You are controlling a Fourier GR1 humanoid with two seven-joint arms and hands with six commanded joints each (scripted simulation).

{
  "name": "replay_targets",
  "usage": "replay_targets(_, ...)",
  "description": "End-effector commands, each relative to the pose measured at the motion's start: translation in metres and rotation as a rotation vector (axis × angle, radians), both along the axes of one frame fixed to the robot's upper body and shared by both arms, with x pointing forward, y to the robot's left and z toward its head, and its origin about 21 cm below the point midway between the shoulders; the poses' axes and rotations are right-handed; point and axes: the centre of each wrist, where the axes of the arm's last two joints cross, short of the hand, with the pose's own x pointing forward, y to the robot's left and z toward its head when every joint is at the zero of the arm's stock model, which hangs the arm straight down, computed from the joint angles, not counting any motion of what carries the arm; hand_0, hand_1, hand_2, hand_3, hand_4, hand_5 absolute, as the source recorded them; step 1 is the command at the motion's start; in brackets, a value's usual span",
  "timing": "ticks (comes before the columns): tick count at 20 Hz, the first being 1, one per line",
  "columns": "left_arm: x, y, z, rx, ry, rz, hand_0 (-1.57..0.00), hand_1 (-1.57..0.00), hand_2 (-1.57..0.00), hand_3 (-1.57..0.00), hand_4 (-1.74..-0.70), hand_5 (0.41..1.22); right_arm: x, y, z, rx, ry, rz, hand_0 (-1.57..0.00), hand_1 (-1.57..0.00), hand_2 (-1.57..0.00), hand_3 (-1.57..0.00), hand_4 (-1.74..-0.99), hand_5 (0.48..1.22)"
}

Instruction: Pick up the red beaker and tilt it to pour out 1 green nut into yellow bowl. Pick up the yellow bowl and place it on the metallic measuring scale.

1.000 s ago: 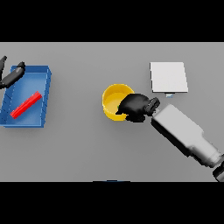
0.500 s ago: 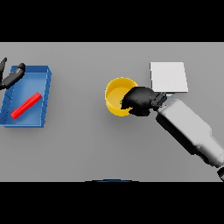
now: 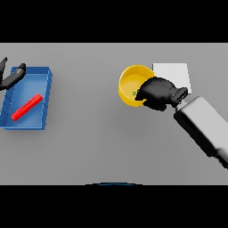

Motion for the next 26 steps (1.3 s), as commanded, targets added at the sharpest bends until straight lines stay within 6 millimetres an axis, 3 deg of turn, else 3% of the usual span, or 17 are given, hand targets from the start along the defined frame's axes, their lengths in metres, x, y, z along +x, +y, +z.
replay_targets(1, 0.001, -0.003, 0.001, -0.005, -0.007, -0.007, 0.00, 0.00, 0.00, 0.00, -0.72, 0.694, 0.004, -0.006, 0.003, 0.003, -0.023, -0.023, -1.56, -1.57, -1.53, -1.16, -1.740, 1.220)
replay_targets(3, -0.001, 0.000, 0.000, -0.001, -0.003, -0.002, 0.00, 0.00, 0.00, 0.00, -0.73, 0.704, 0.011, -0.016, 0.012, 0.000, -0.055, -0.047, -1.57, -1.57, -1.52, -1.15, -1.741, 1.220)
replay_targets(8, -0.004, -0.001, 0.006, 0.005, 0.009, 0.017, 0.00, 0.00, 0.00, 0.00, -0.73, 0.720, 0.028, -0.037, 0.008, 0.023, -0.097, -0.146, -1.57, -1.57, -1.53, -1.15, -1.741, 1.221)
replay_targets(11, -0.005, -0.001, 0.002, -0.004, 0.017, 0.024, 0.00, 0.00, 0.00, 0.00, -0.74, 0.730, 0.042, -0.060, 0.006, 0.013, -0.117, -0.198, -1.57, -1.57, -1.54, -1.14, -1.741, 1.221)
replay_targets(17, -0.006, -0.002, 0.003, 0.009, 0.026, 0.016, 0.00, 0.00, 0.00, 0.00, -0.72, 0.725, 0.061, -0.084, -0.016, 0.010, -0.108, -0.319, -1.57, -1.57, -1.50, -1.17, -1.741, 1.221)
replay_targets(20, -0.007, 0.000, 0.005, 0.005, 0.026, 0.019, 0.00, 0.00, 0.00, 0.00, -0.72, 0.714, 0.065, -0.096, -0.028, 0.009, -0.086, -0.352, -1.57, -1.57, -1.46, -1.27, -1.741, 1.221)
replay_targets(26, -0.002, -0.001, 0.005, 0.005, 0.028, 0.017, 0.00, 0.00, 0.00, 0.00, -0.73, 0.714, 0.073, -0.102, -0.039, 0.041, -0.028, -0.404, -1.55, -1.57, -1.39, -1.41, -1.741, 1.221)
